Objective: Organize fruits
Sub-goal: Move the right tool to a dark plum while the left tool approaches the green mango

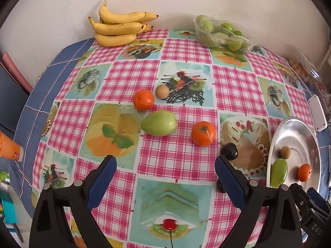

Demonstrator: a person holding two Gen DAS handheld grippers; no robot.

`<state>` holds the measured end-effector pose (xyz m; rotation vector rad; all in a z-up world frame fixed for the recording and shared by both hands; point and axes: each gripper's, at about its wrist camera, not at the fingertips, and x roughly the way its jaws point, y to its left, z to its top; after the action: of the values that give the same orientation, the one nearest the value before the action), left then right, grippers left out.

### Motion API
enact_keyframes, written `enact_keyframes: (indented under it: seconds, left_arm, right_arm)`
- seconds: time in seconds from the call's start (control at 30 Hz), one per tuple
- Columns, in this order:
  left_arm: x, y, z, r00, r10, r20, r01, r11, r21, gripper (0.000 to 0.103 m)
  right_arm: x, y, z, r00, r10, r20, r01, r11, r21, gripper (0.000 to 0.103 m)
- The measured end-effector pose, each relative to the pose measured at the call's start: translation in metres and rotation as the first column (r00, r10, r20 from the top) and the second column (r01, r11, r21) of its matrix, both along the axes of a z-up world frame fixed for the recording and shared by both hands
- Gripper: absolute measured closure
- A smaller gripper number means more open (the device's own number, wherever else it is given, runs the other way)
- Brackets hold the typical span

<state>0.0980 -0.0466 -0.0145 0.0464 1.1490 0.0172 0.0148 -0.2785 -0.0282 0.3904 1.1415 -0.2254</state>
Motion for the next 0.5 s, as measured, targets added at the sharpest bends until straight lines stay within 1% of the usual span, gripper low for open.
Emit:
enact_keyframes:
  seconds: [0.1,0.2,0.37,0.43,0.5]
  left_arm:
    - [0.002,0.010,0.004,1.000,0.020,0.009,-0.020,1.000,-0.004,0.007]
    - [0.004,0.021,0.007,0.999,0.041,0.009,-0.041,0.999,-0.018,0.007]
    - [0.008,0.041,0.011,0.999,0.049,0.005,-0.049,0.997,-0.059,0.007]
    - [0.010,0.049,0.013,0.999,0.051,0.003,-0.051,0.996,-0.075,0.007]
    - [0.012,0.060,0.012,0.998,0.062,-0.008,-0.062,0.992,-0.108,0.007]
  right_arm:
    - [0.005,0.011,0.006,1.000,0.011,0.011,-0.011,1.000,-0.006,0.000]
    - [0.010,0.024,0.013,0.998,0.046,0.047,-0.047,0.999,0.010,0.000]
    - [0.023,0.052,0.028,0.986,0.141,0.090,-0.143,0.989,0.018,0.000]
    - [0.028,0.063,0.034,0.980,0.165,0.113,-0.168,0.986,0.018,0.000]
    - [0.034,0.073,0.036,0.975,0.183,0.123,-0.189,0.982,0.032,0.000]
